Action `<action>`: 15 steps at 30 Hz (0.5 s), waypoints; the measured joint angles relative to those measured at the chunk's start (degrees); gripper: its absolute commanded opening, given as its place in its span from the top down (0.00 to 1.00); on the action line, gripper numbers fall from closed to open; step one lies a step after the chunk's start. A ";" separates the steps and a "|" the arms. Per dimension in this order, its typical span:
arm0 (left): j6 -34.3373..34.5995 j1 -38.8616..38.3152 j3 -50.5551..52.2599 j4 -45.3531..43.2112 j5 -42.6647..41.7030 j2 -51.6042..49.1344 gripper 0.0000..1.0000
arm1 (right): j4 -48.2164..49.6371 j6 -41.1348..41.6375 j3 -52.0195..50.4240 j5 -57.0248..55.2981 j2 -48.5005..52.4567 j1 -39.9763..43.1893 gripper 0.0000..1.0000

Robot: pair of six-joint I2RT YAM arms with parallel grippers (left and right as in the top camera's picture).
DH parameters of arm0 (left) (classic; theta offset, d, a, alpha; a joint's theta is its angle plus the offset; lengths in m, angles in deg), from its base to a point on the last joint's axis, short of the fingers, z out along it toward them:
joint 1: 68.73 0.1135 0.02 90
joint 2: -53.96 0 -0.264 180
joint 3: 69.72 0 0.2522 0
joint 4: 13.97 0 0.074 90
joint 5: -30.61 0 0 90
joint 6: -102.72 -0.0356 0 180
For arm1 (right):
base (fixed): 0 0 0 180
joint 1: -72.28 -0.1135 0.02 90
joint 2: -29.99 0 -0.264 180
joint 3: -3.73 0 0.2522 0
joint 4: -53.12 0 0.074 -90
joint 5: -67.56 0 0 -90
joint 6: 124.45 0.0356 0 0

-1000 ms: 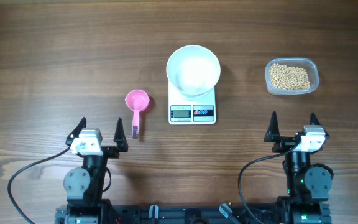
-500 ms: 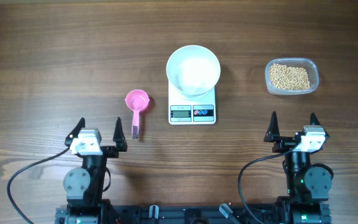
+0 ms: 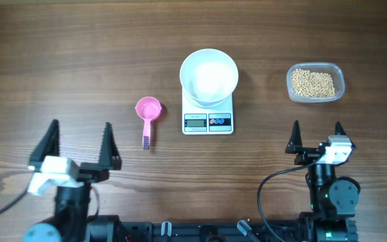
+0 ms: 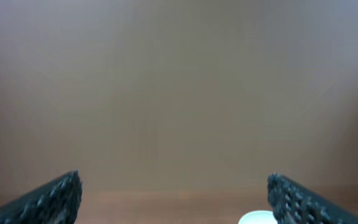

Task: Scoop item into bowl and weigh 150g on scale
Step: 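Move the left gripper to the pink scoop handle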

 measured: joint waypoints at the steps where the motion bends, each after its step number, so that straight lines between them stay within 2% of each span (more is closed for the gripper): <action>1: 0.74 0.00 -6.62 9.11 0.07 -3.39 0.00 | 0.00 0.02 0.00 -0.02 0.02 0.00 0.00; 3: 4.42 0.00 -18.60 26.80 0.15 -12.02 0.00 | -0.02 0.00 0.00 0.00 0.00 0.00 0.00; 4: 6.78 0.00 -27.63 39.69 -0.39 -20.04 0.00 | 0.02 0.00 0.00 -0.02 0.00 0.00 0.00; 5: 7.85 0.00 -32.92 45.92 -1.46 -25.86 0.00 | -0.02 0.00 0.00 0.00 0.02 0.00 0.00; 7: 9.60 0.00 -42.32 54.75 -4.13 -37.97 0.00 | 0.00 0.00 0.00 0.00 0.02 0.00 0.00; 10: 9.22 0.00 -48.41 58.71 -7.17 -47.43 0.00 | 0.00 0.00 0.00 0.00 0.02 0.00 0.00; 12: 9.60 0.00 -53.94 66.95 -7.65 -55.54 0.00 | 0.00 0.00 0.00 0.00 0.00 0.00 0.00; 15: 10.43 0.00 -56.26 73.70 -7.63 -66.97 0.00 | 0.00 0.00 0.00 0.00 0.00 0.00 0.00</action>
